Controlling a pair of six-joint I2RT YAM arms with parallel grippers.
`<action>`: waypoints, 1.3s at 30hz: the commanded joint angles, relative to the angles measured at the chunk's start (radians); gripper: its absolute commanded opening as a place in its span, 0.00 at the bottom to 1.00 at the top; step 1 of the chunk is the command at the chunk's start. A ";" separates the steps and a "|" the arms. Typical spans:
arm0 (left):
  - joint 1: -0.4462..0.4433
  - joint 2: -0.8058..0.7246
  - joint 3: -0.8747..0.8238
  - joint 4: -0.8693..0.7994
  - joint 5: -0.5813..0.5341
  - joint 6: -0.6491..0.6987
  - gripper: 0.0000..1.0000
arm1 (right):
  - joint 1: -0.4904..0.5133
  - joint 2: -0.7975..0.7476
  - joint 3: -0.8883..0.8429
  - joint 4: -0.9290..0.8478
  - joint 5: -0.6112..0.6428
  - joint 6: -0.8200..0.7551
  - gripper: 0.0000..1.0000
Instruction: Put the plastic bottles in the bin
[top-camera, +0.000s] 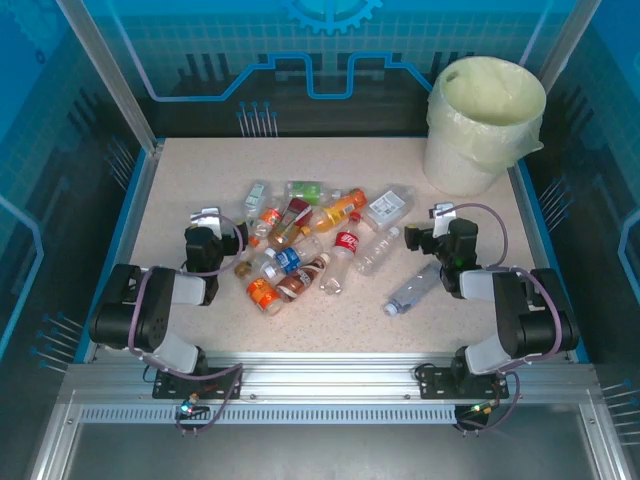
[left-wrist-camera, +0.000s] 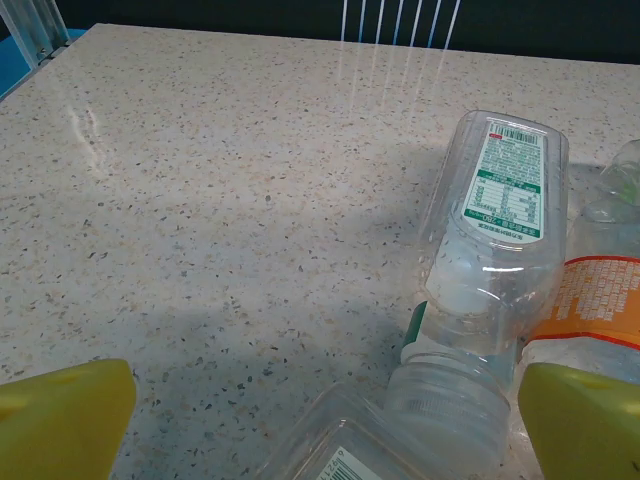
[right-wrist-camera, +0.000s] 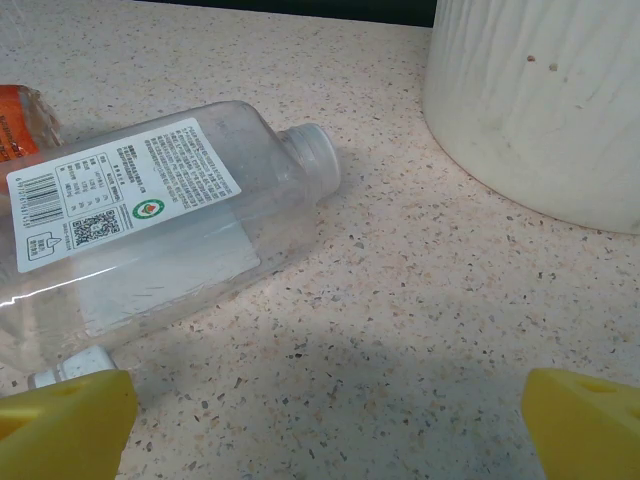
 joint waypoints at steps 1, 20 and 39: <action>-0.006 0.003 0.015 0.028 -0.007 0.012 0.99 | 0.007 0.003 0.006 0.034 0.012 -0.011 1.00; -0.007 0.003 0.014 0.028 -0.007 0.013 0.99 | 0.007 0.003 0.005 0.035 0.012 -0.011 1.00; -0.007 -0.330 0.017 -0.236 -0.102 -0.048 0.99 | 0.011 -0.308 0.182 -0.542 0.110 0.193 1.00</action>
